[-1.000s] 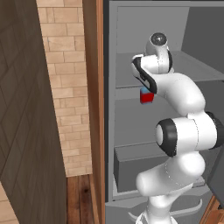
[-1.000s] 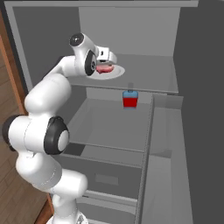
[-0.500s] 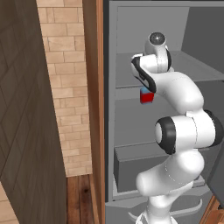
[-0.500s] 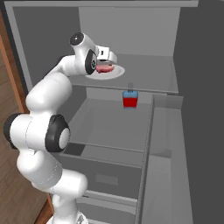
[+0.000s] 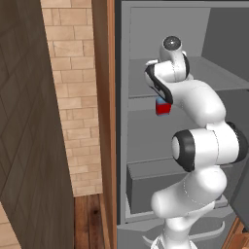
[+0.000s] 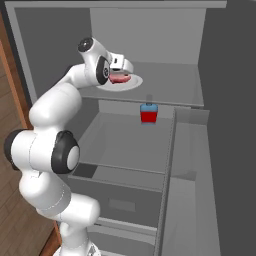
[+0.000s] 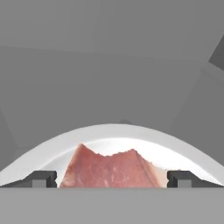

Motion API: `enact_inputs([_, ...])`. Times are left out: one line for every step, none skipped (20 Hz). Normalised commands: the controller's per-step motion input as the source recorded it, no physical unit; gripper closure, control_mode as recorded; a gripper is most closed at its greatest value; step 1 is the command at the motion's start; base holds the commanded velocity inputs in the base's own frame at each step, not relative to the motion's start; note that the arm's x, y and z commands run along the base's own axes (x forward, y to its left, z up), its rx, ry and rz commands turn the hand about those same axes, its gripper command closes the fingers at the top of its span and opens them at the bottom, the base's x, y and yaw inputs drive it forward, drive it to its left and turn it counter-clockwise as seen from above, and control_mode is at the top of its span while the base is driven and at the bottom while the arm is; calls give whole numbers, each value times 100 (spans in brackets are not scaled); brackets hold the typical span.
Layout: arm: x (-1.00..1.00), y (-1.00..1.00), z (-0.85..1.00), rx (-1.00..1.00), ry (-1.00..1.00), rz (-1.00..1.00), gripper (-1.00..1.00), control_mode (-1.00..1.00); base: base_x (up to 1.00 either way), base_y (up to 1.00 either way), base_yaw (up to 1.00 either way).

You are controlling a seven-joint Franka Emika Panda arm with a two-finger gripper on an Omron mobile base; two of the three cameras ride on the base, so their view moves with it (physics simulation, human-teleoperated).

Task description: Retrieve the steak from the fridge and place it on the saucepan with marinade on the stove.

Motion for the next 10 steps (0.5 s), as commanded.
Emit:
enact_inputs([0,0,-17,0,0,-5,-100,-100,0,0,0])
enact_inputs([0,0,-17,0,0,-5,-100,-100,0,0,0])
enact_inputs([0,0,-19,0,0,-5,-100,-100,0,0,0])
enact_inputs([0,0,-22,0,0,-4,-100,-100,0,0,0])
enact_inputs([0,0,-26,0,0,-4,-100,-100,0,0,0])
enact_inputs([0,0,-29,0,0,-4,-100,-100,0,0,0])
enact_inputs([0,0,-38,0,1,-5,-100,-100,0,0,0])
enact_inputs([0,0,-46,0,1,-5,-100,-100,0,0,0])
enact_inputs([0,0,-55,0,2,-5,-100,-100,0,0,0])
enact_inputs([0,0,-61,0,1,-5,-100,-100,0,0,0])
